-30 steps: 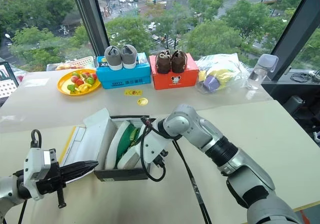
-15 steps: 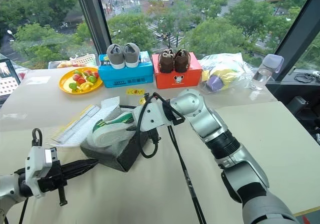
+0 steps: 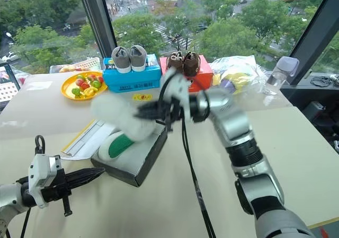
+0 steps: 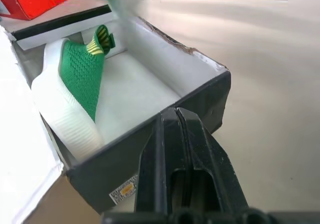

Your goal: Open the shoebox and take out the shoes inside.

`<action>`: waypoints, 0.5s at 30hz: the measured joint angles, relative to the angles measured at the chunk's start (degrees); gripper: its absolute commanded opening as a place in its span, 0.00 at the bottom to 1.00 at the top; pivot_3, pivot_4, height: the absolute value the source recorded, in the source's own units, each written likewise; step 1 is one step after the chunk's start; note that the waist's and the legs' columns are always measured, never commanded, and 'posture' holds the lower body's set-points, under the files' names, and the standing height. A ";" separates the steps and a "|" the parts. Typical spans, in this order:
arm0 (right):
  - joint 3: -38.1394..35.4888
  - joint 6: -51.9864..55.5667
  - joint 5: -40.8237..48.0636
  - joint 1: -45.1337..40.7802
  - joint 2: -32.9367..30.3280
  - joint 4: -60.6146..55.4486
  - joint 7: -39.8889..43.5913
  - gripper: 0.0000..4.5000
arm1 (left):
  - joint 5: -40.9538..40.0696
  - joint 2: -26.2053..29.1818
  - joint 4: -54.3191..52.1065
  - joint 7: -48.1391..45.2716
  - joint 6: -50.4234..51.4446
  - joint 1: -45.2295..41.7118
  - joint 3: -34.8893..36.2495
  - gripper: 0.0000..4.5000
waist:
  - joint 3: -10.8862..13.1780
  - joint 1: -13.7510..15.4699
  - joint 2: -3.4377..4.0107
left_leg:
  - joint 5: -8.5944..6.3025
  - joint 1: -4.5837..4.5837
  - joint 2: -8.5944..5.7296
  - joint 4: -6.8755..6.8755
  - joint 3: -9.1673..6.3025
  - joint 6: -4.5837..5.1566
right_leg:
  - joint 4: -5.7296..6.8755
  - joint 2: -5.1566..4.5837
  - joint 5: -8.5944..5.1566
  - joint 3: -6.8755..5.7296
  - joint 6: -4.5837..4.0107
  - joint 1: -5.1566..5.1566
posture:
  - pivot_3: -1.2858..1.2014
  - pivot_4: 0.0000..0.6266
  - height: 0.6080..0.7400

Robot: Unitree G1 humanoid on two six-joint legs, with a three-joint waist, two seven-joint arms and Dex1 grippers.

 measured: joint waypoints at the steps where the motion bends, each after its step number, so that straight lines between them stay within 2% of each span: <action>1: -2.94 3.18 2.99 -0.95 -0.01 -1.27 -2.24 0.06 | 0.00 -0.07 0.00 0.00 0.00 0.04 0.00 0.00 | 0.00 0.01 0.00 | -0.01 0.00 0.00 -0.03 -0.03 0.00 | -0.01 0.00 0.00 -0.06 0.00 0.00 | 0.52 0.24 0.93; 4: -10.59 10.65 9.27 -2.30 -0.45 -2.30 -9.66 0.06 | 0.06 -0.28 0.05 0.02 0.00 0.01 -0.31 0.00 | 0.00 0.22 0.00 | -0.02 -0.18 -0.01 -0.02 -0.11 -0.01 | -0.03 -0.04 0.01 -0.16 0.00 -0.07 | 0.52 0.24 0.93; 6: -14.23 13.11 9.21 -2.04 -2.46 -2.77 -16.06 0.06 | 0.10 -0.34 0.19 0.02 0.00 -0.08 -0.90 0.00 | 0.00 0.29 0.00 | -0.02 -0.25 -0.06 -0.02 -0.12 -0.01 | -0.08 -0.08 0.01 -0.17 0.01 -0.08 | 0.52 0.24 0.93; 8: -14.51 12.25 4.25 0.25 -5.73 -3.31 -22.12 0.06 | 0.13 -0.34 0.28 -0.09 0.00 -0.42 -1.25 0.00 | -0.01 0.26 -0.02 | -0.03 -0.26 -0.09 -0.02 -0.10 0.02 | -0.13 -0.09 0.02 -0.16 0.03 -0.08 | 0.52 0.24 0.93; 12: -5.70 3.84 -15.53 13.35 -15.47 -4.66 -31.25 0.06 | 0.21 -0.58 0.90 -0.35 -0.05 -1.27 -2.02 0.00 | -0.02 0.29 -0.04 | -0.01 -0.30 -0.21 -0.02 -0.10 -0.02 | -0.15 -0.09 -0.10 -0.06 0.24 -0.08 | 0.52 0.24 0.93; 15: -0.54 1.11 -25.23 22.42 -15.60 -7.08 -37.20 0.06 | 0.26 -0.56 2.00 -0.47 -0.03 -2.42 -2.66 0.00 | 0.01 -0.44 0.01 | 0.18 -0.34 -0.21 -0.04 0.00 -0.34 | -0.06 0.02 -0.13 0.33 0.31 -0.25 | 0.52 0.24 0.93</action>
